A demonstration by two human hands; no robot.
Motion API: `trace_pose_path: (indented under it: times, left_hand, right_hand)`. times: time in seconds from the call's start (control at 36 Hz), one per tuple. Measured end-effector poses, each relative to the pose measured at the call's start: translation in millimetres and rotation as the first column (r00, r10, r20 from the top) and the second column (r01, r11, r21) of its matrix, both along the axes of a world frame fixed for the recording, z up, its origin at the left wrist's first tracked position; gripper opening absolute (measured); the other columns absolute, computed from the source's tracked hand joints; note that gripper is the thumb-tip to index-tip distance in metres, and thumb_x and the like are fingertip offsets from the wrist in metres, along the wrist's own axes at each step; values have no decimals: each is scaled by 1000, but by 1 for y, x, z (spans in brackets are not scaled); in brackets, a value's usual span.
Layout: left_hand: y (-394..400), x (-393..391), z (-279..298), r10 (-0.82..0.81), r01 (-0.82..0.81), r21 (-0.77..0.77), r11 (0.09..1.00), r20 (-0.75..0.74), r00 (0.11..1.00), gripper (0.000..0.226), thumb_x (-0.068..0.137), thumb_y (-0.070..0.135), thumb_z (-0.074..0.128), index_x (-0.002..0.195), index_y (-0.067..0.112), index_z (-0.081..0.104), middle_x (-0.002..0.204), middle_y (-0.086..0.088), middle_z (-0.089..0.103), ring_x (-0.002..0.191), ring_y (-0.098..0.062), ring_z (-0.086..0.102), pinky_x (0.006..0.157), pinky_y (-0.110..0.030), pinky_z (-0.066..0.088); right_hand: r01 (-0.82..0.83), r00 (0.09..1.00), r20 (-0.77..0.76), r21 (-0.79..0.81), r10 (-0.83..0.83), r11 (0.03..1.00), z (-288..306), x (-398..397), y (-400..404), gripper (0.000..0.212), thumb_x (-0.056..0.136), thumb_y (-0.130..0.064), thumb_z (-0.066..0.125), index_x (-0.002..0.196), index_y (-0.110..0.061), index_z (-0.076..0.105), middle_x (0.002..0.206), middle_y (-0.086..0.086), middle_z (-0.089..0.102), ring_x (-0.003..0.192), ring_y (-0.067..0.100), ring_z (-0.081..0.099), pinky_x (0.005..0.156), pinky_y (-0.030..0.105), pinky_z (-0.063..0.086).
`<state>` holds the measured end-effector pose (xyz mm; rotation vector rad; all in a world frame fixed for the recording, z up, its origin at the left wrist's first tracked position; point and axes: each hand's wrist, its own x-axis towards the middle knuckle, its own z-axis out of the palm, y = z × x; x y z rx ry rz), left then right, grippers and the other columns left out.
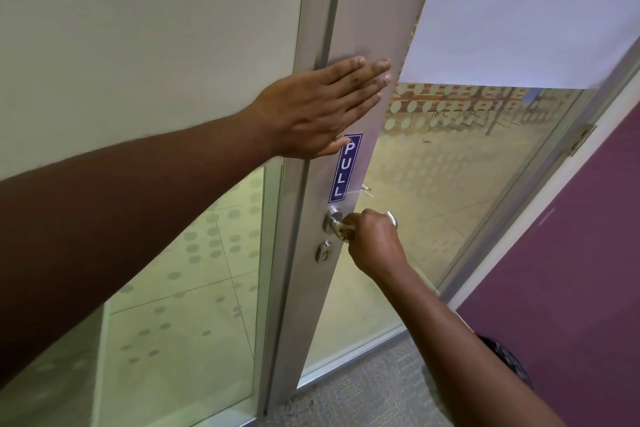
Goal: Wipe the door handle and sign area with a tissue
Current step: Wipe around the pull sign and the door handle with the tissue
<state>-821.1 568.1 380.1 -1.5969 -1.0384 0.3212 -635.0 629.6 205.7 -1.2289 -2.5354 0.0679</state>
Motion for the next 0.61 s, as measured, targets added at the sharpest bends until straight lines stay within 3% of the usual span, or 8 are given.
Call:
trace_pose_path:
  times: [0.19,0.33,0.5,0.61]
  left_hand:
    - [-1,0,1,-5,5,10,1000,-14,1000,80,104,51,-1,159,-7,2,167,-30,4,157,-41,4,128,-47,15]
    - [0,0,0,-7,7,16,1000,-30,1000,80,104,51,-1,159,-7,3,167,-30,4,157,-41,4,128,-47,15]
    - [3,-2,-2,-22,23,11,1000,-25,999,78,105,50,0,159,-7,3,167,-30,5,157,-42,4,128,-48,15]
    - [5,-4,-3,-44,44,12,999,-30,999,75,106,47,2,158,-7,4,167,-30,7,157,-41,5,128,-48,16]
  right_hand:
    - [-86,996,24,92,84,992,1,9,4,19,90,-13,63,96,-27,74,86,-1,65,82,20,49,67,33,48]
    - [-177,982,93,174,162,969,-1,27,10,17,92,-21,66,103,-30,75,95,-7,70,82,17,45,60,26,31]
    - [-230,969,135,179,207,957,3,48,25,20,89,-16,69,103,-29,76,100,-9,74,85,18,53,61,31,48]
    - [-241,963,162,161,216,957,8,59,45,17,91,-19,68,103,-28,76,101,-10,75,92,20,55,67,35,50]
